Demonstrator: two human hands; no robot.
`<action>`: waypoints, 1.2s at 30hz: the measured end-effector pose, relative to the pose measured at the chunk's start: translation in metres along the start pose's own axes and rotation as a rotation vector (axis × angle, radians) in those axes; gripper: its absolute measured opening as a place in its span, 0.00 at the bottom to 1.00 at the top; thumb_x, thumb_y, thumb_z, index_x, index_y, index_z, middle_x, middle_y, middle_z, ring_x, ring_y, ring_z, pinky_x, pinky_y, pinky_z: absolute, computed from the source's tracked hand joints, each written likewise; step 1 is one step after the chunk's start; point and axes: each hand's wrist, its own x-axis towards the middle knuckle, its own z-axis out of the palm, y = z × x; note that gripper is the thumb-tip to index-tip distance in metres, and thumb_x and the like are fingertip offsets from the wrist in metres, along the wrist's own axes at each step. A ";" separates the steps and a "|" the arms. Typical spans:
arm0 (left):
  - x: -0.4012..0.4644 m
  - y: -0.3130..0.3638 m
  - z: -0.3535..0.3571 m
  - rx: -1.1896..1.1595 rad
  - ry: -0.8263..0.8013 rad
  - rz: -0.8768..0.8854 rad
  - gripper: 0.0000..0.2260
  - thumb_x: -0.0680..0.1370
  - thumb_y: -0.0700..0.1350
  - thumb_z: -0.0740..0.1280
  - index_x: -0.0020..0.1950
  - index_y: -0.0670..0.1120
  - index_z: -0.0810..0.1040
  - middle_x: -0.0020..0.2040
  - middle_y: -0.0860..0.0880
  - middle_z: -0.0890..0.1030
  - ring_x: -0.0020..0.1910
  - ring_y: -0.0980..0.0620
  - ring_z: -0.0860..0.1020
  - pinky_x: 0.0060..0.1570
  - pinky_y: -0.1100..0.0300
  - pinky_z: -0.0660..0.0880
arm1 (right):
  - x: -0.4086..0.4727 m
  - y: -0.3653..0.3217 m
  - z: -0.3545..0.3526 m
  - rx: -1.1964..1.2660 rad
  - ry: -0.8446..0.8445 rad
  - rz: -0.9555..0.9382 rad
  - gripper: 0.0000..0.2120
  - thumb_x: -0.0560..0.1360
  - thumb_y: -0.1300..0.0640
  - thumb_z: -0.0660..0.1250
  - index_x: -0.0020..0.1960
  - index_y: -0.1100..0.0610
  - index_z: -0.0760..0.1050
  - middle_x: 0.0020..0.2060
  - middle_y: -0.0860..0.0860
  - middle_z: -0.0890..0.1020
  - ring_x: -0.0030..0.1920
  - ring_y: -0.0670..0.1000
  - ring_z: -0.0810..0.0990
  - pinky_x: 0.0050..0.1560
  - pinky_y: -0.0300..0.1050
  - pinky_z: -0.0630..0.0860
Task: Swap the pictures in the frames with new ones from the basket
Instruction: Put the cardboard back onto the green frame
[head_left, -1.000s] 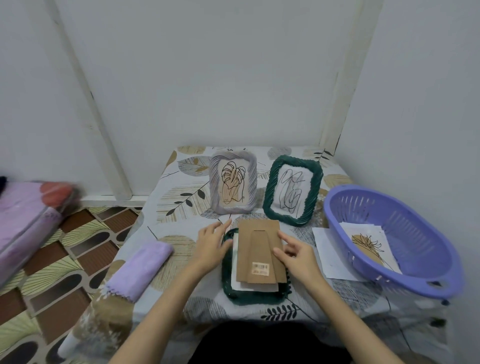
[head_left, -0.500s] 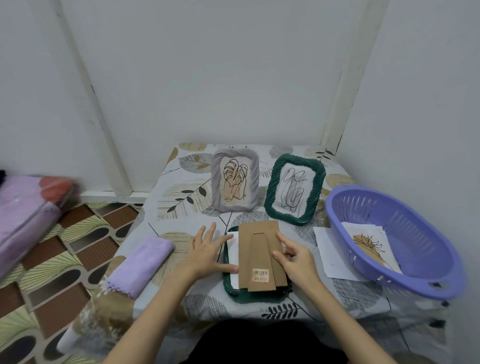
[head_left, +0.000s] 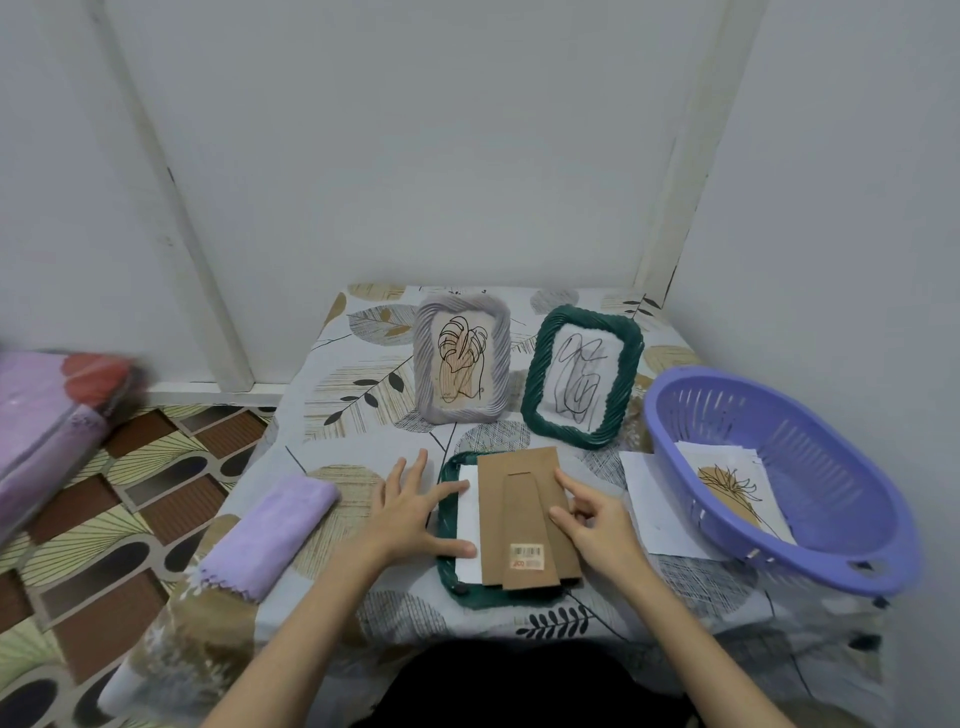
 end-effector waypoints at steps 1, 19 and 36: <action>0.000 -0.001 0.001 -0.020 0.009 -0.004 0.54 0.45 0.83 0.51 0.70 0.68 0.55 0.76 0.48 0.35 0.74 0.45 0.33 0.70 0.41 0.38 | 0.001 -0.001 0.003 -0.005 -0.012 -0.001 0.25 0.73 0.65 0.68 0.68 0.55 0.69 0.45 0.65 0.80 0.43 0.48 0.72 0.49 0.40 0.71; -0.001 -0.003 -0.002 -0.053 0.037 -0.016 0.57 0.41 0.83 0.49 0.70 0.67 0.59 0.77 0.49 0.40 0.75 0.45 0.36 0.71 0.42 0.41 | 0.015 0.002 0.012 -0.367 -0.025 0.015 0.21 0.73 0.51 0.68 0.65 0.45 0.71 0.39 0.43 0.79 0.45 0.49 0.77 0.59 0.54 0.71; -0.003 0.005 -0.009 -0.066 0.017 -0.010 0.42 0.62 0.65 0.72 0.72 0.62 0.58 0.77 0.49 0.44 0.75 0.46 0.39 0.71 0.43 0.42 | 0.006 -0.021 0.011 -0.787 -0.109 -0.065 0.22 0.76 0.43 0.59 0.70 0.42 0.63 0.40 0.42 0.74 0.51 0.47 0.74 0.51 0.48 0.59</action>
